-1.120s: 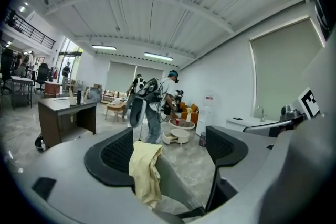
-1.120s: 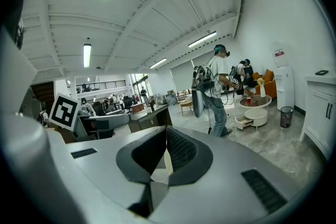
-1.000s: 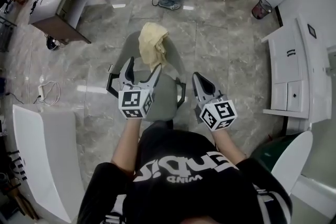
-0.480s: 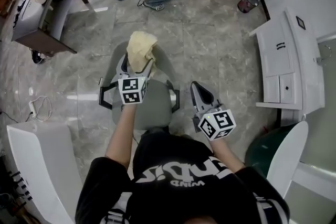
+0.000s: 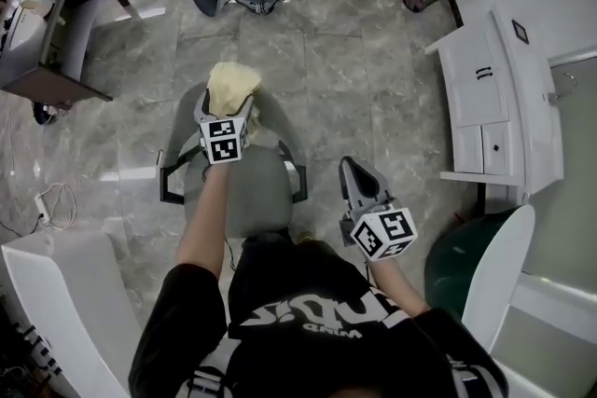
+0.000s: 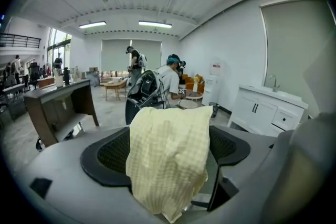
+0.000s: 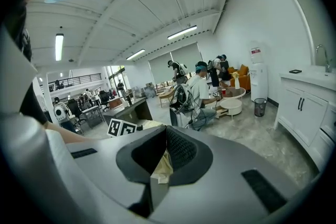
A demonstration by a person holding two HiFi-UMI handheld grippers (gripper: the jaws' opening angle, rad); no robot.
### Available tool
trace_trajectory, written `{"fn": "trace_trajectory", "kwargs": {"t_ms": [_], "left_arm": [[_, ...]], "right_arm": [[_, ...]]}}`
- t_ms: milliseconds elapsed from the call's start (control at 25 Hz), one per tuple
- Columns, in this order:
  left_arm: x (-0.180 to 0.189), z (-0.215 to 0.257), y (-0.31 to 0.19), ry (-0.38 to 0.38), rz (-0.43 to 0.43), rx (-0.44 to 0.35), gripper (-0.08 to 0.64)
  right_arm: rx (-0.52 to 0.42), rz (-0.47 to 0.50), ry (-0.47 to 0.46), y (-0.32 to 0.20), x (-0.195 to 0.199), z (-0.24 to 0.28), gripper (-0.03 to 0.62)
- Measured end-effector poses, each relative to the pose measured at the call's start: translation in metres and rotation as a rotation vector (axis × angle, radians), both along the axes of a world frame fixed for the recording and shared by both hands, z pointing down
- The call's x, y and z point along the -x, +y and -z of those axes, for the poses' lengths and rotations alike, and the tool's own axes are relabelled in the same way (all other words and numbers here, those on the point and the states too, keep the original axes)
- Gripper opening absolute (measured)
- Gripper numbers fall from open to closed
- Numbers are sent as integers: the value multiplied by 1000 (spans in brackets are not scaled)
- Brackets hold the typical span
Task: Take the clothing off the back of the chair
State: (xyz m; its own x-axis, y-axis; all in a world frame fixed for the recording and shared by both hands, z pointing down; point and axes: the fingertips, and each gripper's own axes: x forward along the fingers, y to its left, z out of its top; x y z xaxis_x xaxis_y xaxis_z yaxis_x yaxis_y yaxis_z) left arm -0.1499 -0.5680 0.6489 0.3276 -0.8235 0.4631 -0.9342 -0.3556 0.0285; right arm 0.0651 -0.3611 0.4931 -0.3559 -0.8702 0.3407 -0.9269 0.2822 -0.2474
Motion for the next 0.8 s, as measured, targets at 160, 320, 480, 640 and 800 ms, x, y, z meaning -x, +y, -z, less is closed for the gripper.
{"fn": "trace_trajectory", "kwargs": {"t_ms": [160,320,480,640,800], "left_arm": [[-2,-13,-11,1,-7,31,457],[-5,-18,-19,-5,-2,50,456],[-6,-20,-20,17,3,44,414],[1,-22,-18,30,26,52,260],[6,-20,-18,10,31,54,193]], "right_arm": [[11,-20,4,-5,-4,-2,14],[24,-29,3,-9,-4,-5,14],[31,-31,3,-11,-3,-9,14],[37,-42,3,-11,-3,-12,14],[40,-49,7,-7,-3,-13,14]]}}
